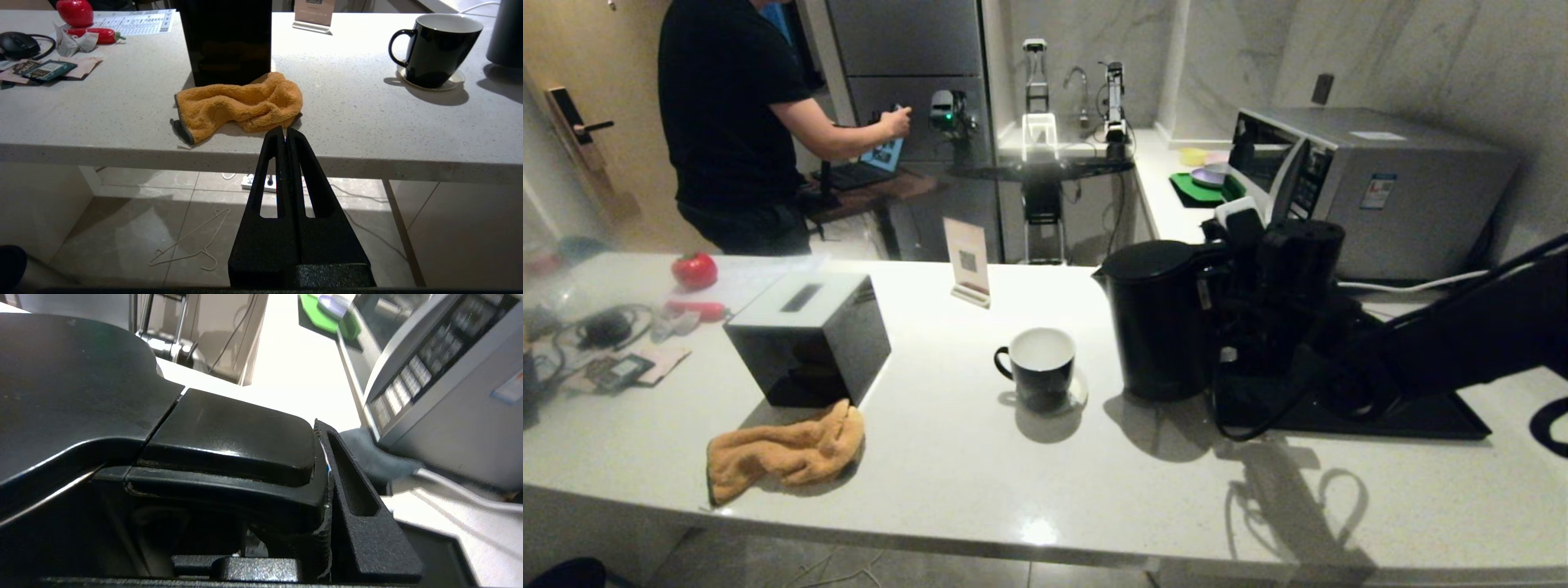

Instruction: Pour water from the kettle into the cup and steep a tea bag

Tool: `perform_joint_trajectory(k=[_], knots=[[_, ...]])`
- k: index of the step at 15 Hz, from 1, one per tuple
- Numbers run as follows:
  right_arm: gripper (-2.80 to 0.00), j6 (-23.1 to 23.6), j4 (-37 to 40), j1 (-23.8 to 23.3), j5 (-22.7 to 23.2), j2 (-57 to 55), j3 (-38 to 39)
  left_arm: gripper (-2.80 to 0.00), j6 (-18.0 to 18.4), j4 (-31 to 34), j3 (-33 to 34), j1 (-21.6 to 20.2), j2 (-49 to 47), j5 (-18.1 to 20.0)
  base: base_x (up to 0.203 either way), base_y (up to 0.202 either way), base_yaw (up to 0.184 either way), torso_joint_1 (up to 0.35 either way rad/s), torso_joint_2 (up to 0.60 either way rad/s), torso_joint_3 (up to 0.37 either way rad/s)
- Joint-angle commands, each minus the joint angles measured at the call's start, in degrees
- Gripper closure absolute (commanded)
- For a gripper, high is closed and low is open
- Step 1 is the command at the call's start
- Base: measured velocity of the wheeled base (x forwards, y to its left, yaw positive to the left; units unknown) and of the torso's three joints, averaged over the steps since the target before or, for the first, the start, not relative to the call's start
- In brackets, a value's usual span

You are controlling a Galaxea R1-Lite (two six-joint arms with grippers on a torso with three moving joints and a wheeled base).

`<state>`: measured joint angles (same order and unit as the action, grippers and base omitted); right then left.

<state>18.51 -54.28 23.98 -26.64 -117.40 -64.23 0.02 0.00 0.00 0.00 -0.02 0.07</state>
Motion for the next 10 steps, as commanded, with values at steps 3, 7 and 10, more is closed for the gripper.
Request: perform_joint_trajectory(k=[3, 7, 10], knots=[[0.0, 1.7, 0.2, 0.1, -0.1, -0.6, -1.6, 0.0, 0.0, 0.0, 0.0, 0.0, 0.0, 0.0, 0.0, 0.0, 0.0, 0.0, 0.0, 0.0], [0.0, 4.3, 0.3, 0.1, 0.0, -0.4, -2.2, 0.0, 0.0, 0.0, 0.0, 0.0, 0.0, 0.0, 0.0, 0.0, 0.0, 0.0, 0.0, 0.0], [0.0, 5.9, 0.8, 0.1, 0.1, -0.3, -3.4, 0.0, 0.0, 0.0, 0.0, 0.0, 0.0, 0.0, 0.0, 0.0, 0.0, 0.0, 0.0, 0.0]])
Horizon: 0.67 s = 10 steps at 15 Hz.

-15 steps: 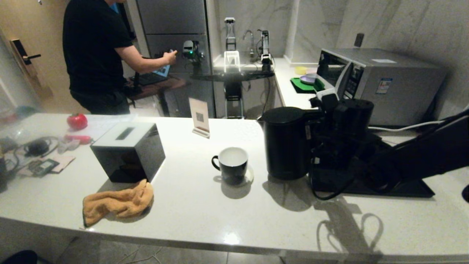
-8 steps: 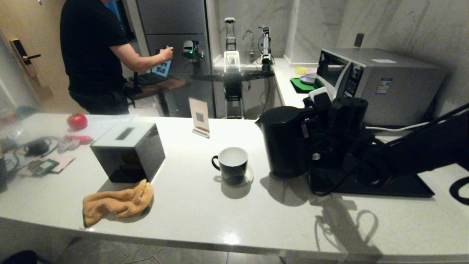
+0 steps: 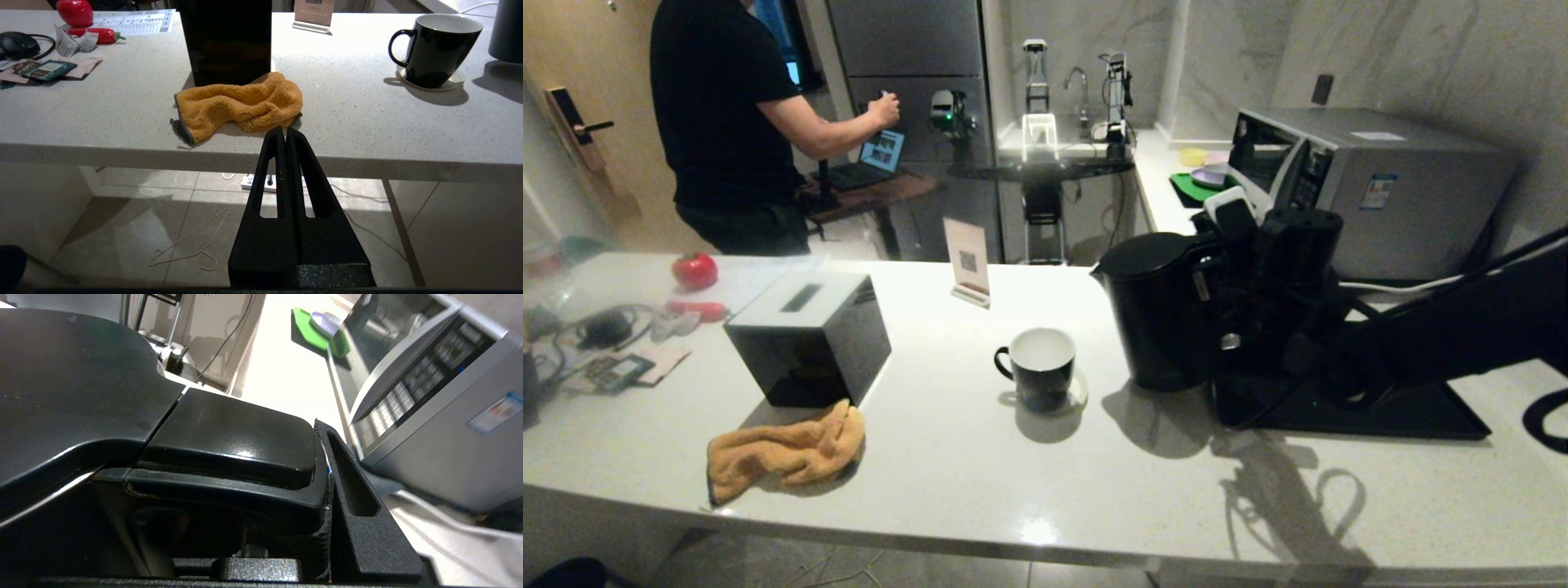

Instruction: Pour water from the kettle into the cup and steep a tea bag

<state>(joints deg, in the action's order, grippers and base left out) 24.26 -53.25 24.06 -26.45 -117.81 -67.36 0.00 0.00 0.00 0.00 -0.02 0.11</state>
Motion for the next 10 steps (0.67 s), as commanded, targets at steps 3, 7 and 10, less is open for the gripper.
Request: perform_joint_trajectory(k=[3, 7, 10], knots=[[0.0, 3.4, 0.2, 0.1, 0.1, 0.0, -2.1, 0.0, 0.1, 0.0, 0.0, 0.0, 0.0, 0.0, 0.0, 0.0, 0.0, 0.0, 0.0, 0.0], [0.0, 4.9, 0.2, 0.9, 0.2, 0.1, -2.2, 0.0, 0.0, 0.0, 0.0, 0.0, 0.0, 0.0, 0.0, 0.0, 0.0, 0.0, 0.0, 0.0], [0.0, 7.6, -0.3, 2.2, 0.2, 0.1, -2.2, 0.0, 0.0, 0.0, 0.0, 0.0, 0.0, 0.0, 0.0, 0.0, 0.0, 0.0, 0.0, 0.0]])
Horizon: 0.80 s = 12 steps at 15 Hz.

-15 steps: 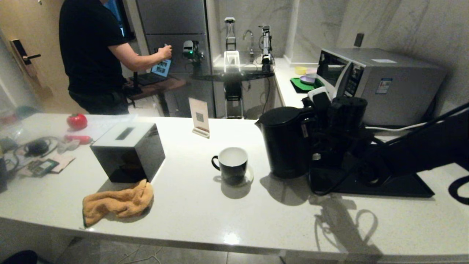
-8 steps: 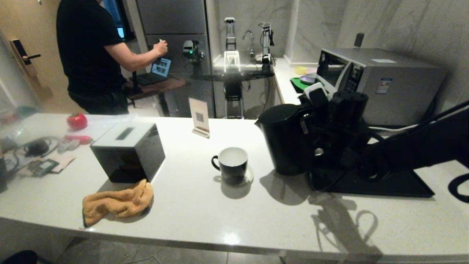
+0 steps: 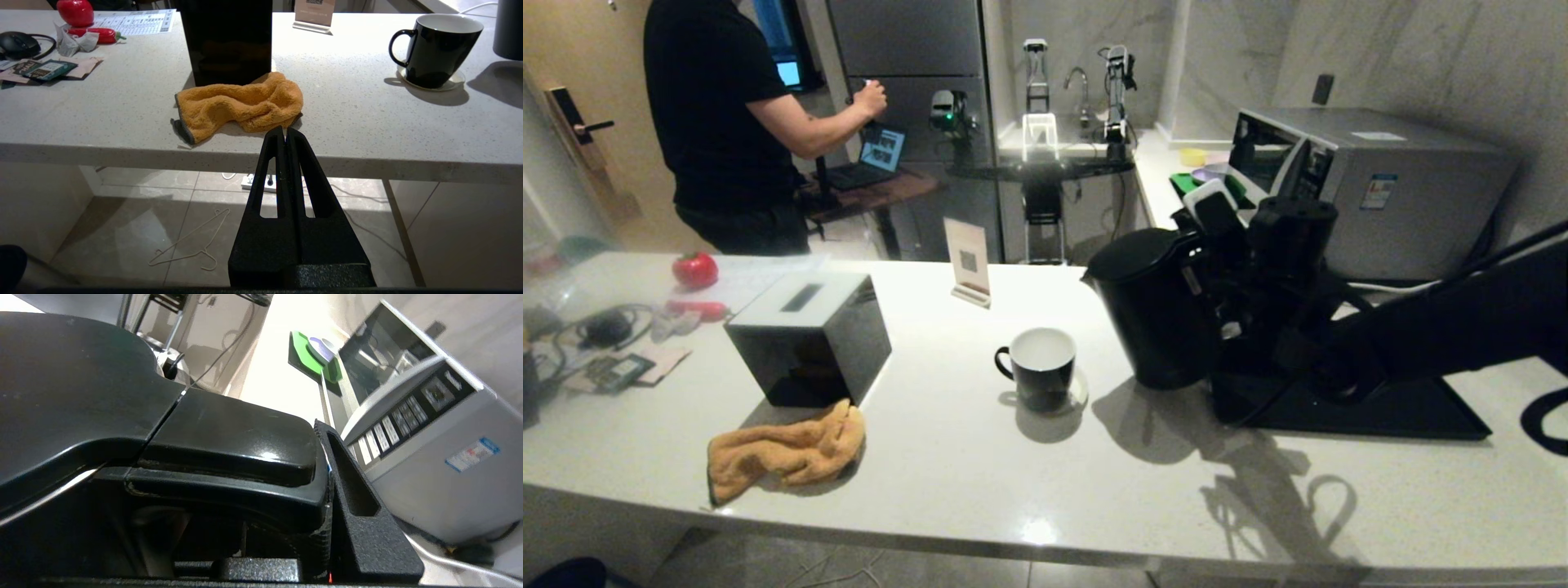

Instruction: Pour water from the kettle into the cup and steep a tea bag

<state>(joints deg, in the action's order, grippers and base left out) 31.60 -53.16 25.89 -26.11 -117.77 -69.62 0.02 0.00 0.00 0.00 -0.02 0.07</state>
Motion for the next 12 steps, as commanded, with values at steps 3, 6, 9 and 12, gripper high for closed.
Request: perform_joint_trajectory(k=[3, 6, 9, 12], knots=[[0.0, 2.3, -0.2, 1.2, -0.2, 0.1, 0.0, 0.0, 0.0, 0.0, 0.0, 0.0, 0.0, 0.0, 0.0, 0.0, 0.0, 0.0, 0.0, 0.0], [0.0, 5.9, -0.1, 1.9, 0.0, -0.2, -1.3, 0.0, 0.0, 0.0, 0.0, 0.0, 0.0, 0.0, 0.0, 0.0, 0.0, 0.0, 0.0, 0.0], [0.0, 8.5, -0.6, 2.7, 0.0, -1.0, -2.0, 0.0, 0.0, 0.0, 0.0, 0.0, 0.0, 0.0, 0.0, 0.0, 0.0, 0.0, 0.0, 0.0], [0.0, 9.0, -0.7, 3.3, 0.0, -1.5, -2.4, 0.0, 0.0, 0.0, 0.0, 0.0, 0.0, 0.0, 0.0, 0.0, 0.0, 0.0, 0.0, 0.0]])
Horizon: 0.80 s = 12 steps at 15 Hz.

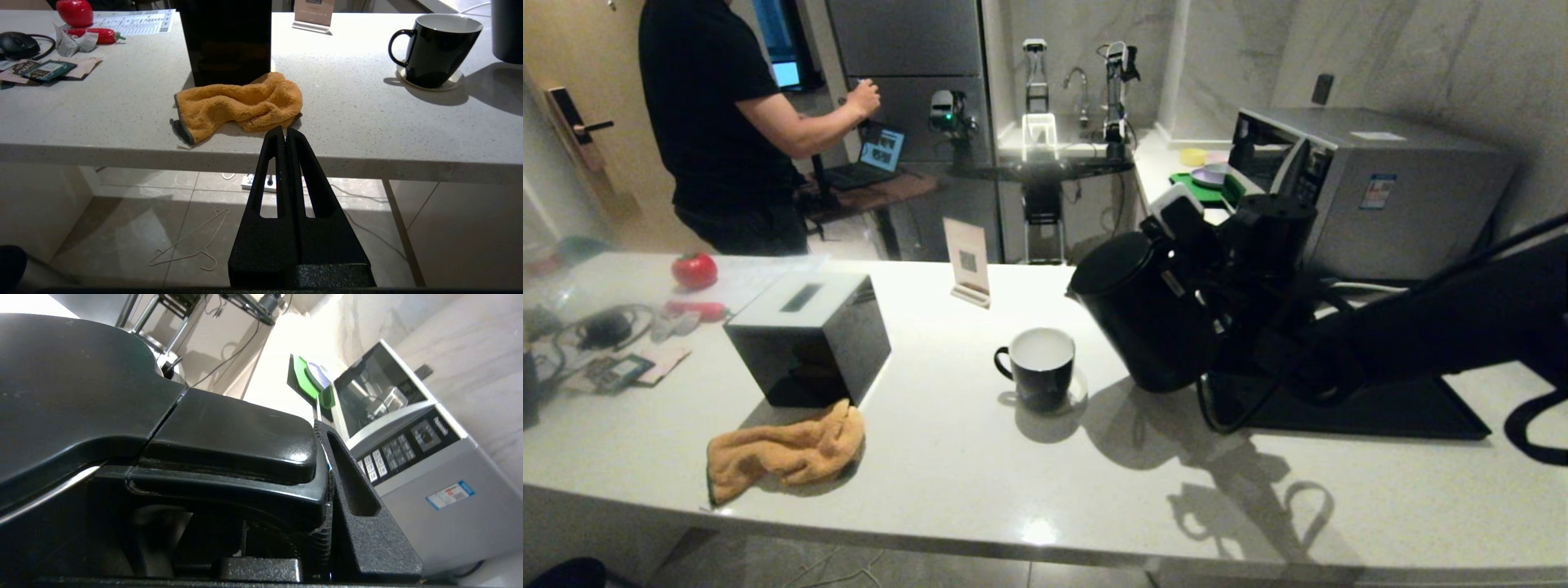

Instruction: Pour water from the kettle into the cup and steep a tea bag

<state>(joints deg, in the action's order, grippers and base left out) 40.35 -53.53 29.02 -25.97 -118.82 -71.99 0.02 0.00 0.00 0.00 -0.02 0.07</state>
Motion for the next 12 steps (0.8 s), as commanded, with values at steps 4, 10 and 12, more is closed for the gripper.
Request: perform_joint_trajectory(k=[4, 10, 12], knots=[[0.0, 1.9, -0.4, 0.2, -0.1, -0.5, 0.0, 0.0, 0.0, 0.0, 0.0, 0.0, 0.0, 0.0, 0.0, 0.0, 0.0, 0.0, 0.0, 0.0], [0.0, 5.4, -0.6, 0.2, -0.1, -0.5, 0.0, 0.0, 0.1, 0.0, 0.0, 0.0, 0.0, 0.0, 0.0, 0.0, 0.0, 0.0, 0.0, 0.0], [0.0, 6.0, -0.9, 0.2, 0.2, -0.6, -0.1, 0.0, 0.0, 0.0, 0.0, 0.0, 0.0, 0.0, 0.0, 0.0, 0.0, 0.0, 0.0, 0.0]])
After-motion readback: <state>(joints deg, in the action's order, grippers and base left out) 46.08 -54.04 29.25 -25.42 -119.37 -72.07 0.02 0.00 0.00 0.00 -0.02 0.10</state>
